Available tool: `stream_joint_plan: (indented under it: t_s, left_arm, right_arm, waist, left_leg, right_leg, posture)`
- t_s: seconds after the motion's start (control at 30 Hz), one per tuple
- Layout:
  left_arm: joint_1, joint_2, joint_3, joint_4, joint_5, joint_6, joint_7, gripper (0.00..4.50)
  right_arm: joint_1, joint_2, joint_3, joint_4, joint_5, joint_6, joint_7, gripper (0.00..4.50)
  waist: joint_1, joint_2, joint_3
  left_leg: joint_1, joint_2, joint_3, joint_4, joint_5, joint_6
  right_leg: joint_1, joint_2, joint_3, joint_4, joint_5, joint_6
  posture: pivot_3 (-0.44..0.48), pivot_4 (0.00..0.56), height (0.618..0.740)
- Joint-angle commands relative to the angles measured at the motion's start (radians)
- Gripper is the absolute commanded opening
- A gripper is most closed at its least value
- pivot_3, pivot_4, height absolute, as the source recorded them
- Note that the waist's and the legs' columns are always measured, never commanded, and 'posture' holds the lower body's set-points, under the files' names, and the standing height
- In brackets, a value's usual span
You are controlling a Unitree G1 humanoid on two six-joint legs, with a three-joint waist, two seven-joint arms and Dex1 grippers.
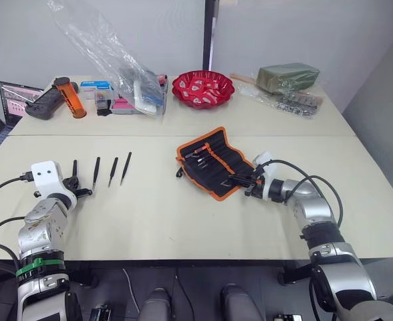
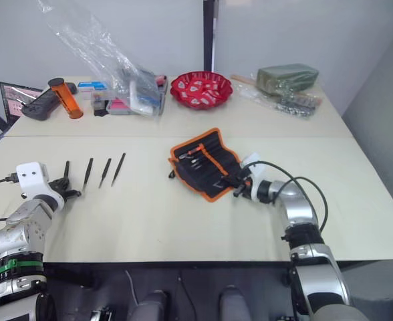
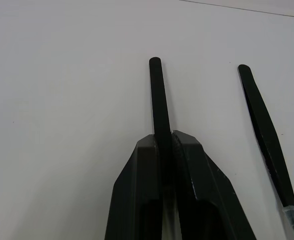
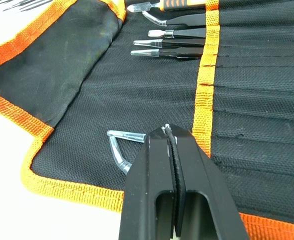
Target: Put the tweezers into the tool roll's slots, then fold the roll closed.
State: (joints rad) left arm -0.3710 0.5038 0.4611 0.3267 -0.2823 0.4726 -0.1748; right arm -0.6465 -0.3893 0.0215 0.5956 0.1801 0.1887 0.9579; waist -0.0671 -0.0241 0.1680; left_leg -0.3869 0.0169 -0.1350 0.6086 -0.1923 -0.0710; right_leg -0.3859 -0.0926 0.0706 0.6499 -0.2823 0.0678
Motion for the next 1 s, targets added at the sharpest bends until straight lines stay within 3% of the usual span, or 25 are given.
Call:
stream_joint_plan:
  t_s: [0.03,0.33,0.53,0.77,0.9,1.0]
  left_arm:
    - [0.016,0.036,0.037,-0.053,-0.013,0.002,0.003,0.02]
    - [-0.001,0.138,-0.016,-0.25,-0.056,0.016,-0.135,0.02]
    - [-0.104,0.167,-0.177,-0.45,-0.192,0.072,-0.405,0.02]
    - [-0.238,0.188,-0.363,-0.489,-0.221,0.205,-0.542,0.02]
    - [-0.337,0.145,-0.467,-0.417,-0.167,0.197,-0.561,0.02]
    - [-0.441,0.057,-0.565,-0.356,-0.138,0.248,-0.553,0.02]
  right_arm:
    - [0.012,-0.011,-0.001,-0.016,-0.002,0.011,-0.006,0.0]
    - [0.007,-0.014,-0.031,-0.037,0.019,0.005,-0.03,0.0]
    - [0.027,-0.012,-0.015,-0.059,-0.004,-0.024,-0.057,0.0]
    - [0.026,0.012,-0.094,-0.17,0.096,0.028,-0.1,0.0]
    - [0.025,0.003,-0.096,-0.189,0.092,0.031,-0.114,0.0]
    - [0.034,0.014,-0.072,-0.149,0.06,0.009,-0.135,0.0]
  waist:
    - [0.0,0.0,0.0]
    - [0.007,0.0,0.0]
    - [0.017,0.0,0.0]
    - [0.0,0.001,0.001]
    - [-0.001,0.001,0.001]
    - [0.002,0.001,0.001]
  left_leg:
    - [0.0,0.0,0.0,0.0,0.0,0.0]
    - [-0.001,0.0,0.0,0.0,0.0,0.0]
    - [-0.003,0.0,0.0,0.001,0.0,0.0]
    - [-0.003,0.0,0.0,-0.001,0.0,0.0]
    - [-0.003,0.0,0.0,0.0,0.0,0.0]
    - [-0.003,0.0,0.0,0.0,0.0,0.0]
  right_leg:
    - [0.0,0.0,0.0,0.0,0.0,0.0]
    - [-0.001,0.0,0.0,-0.001,0.0,0.0]
    - [-0.001,0.0,0.0,-0.002,0.0,0.0]
    - [-0.002,0.0,0.0,-0.001,0.0,0.0]
    - [-0.002,0.0,0.0,-0.001,0.0,0.0]
    - [-0.002,0.0,0.0,-0.001,0.0,0.0]
  posture:
    - [0.0,0.15,0.74]
    - [0.0,0.15,0.74]
    - [0.0,0.15,0.74]
    - [0.0,0.15,0.74]
    - [0.0,0.15,0.74]
    - [0.0,0.15,0.74]
